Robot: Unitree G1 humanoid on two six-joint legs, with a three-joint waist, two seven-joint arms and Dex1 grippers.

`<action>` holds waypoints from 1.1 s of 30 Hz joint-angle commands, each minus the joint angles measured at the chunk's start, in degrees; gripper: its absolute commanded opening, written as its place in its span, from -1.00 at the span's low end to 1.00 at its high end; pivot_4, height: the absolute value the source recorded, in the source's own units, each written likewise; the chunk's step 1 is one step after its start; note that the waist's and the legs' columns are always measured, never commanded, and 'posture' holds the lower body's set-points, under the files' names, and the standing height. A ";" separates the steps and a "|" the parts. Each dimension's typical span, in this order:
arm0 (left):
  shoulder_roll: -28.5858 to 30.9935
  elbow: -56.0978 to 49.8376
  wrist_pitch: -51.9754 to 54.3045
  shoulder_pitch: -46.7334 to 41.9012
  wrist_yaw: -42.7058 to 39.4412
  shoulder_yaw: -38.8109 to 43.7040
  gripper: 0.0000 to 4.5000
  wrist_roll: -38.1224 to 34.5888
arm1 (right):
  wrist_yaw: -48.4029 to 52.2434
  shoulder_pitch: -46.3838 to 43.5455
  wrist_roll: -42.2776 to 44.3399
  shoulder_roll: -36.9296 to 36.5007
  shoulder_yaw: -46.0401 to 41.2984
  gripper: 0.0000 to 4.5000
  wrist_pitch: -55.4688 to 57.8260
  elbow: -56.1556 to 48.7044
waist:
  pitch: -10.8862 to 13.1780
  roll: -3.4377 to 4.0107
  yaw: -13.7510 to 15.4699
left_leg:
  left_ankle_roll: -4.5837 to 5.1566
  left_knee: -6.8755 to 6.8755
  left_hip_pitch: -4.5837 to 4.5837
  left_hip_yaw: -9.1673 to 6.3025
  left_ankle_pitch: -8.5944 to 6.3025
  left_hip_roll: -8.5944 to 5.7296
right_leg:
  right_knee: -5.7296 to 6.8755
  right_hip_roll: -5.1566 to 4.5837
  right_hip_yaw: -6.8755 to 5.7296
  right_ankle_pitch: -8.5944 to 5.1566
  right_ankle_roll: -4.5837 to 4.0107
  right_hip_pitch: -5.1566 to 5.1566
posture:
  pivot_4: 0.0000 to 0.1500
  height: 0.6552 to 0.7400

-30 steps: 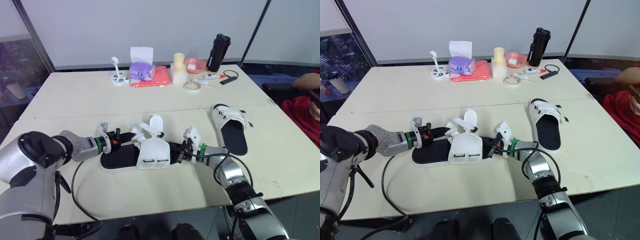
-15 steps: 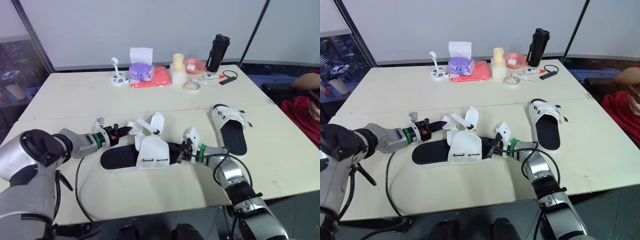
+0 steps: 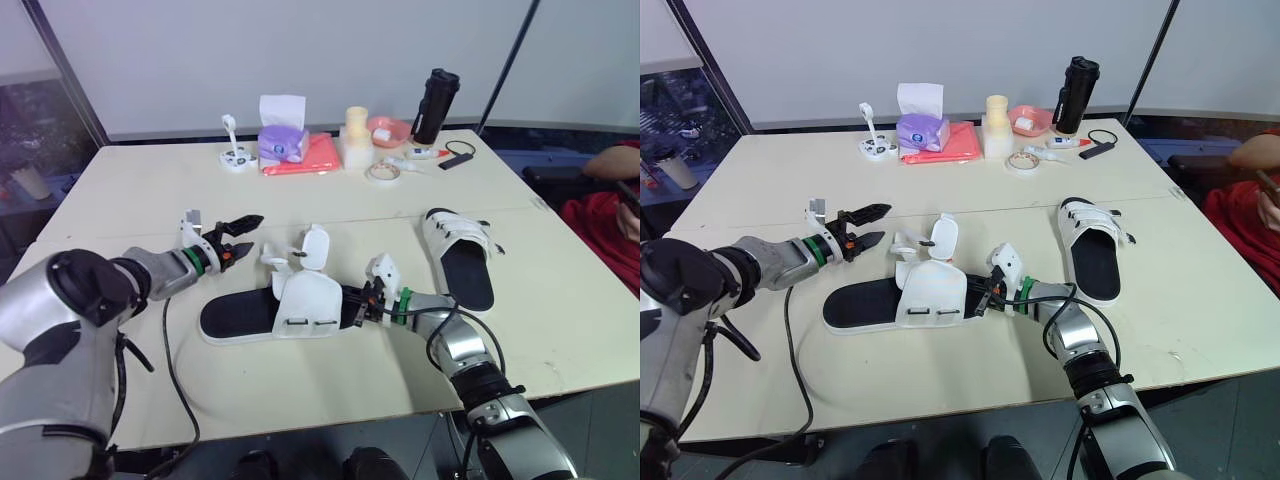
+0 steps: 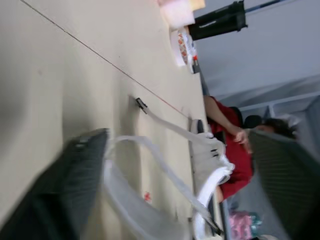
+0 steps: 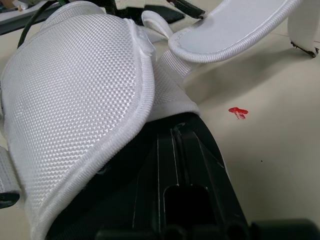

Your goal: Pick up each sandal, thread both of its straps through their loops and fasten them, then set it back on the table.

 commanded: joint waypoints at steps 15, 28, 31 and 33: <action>3.84 0.81 19.04 -9.52 -11.27 -3.90 0.99 7.16 | -1.29 3.69 -4.02 -0.30 2.30 -1.00 2.56 5.62 | 0.01 -0.02 -0.02 | 0.00 -0.04 -0.01 0.15 0.00 -0.02 | -0.19 0.04 -0.03 0.00 0.00 0.07 | 1.00 1.00; 0.25 0.81 18.66 -7.95 -7.96 -4.54 0.99 6.26 | -1.78 4.33 -3.97 -0.29 2.14 -1.00 2.76 4.90 | 0.01 -0.03 -0.05 | -0.01 -0.05 -0.01 0.13 0.00 -0.01 | -0.21 0.02 -0.03 0.00 0.00 0.08 | 1.00 1.00; 0.04 0.81 18.53 -7.87 -7.75 -4.68 0.99 6.54 | -2.08 4.55 -3.92 -0.17 2.02 -1.00 2.79 4.70 | 0.01 -0.03 -0.03 | -0.01 -0.06 -0.01 0.13 0.00 -0.01 | -0.22 0.02 -0.02 0.00 -0.01 0.08 | 1.00 1.00; -0.20 0.81 18.36 -7.81 -7.53 -4.78 0.99 6.63 | -2.28 4.70 -3.90 -0.13 1.93 -1.00 2.77 4.61 | 0.01 -0.03 -0.01 | -0.01 -0.06 -0.01 0.13 0.00 -0.01 | -0.24 0.02 -0.03 0.00 -0.01 0.08 | 1.00 1.00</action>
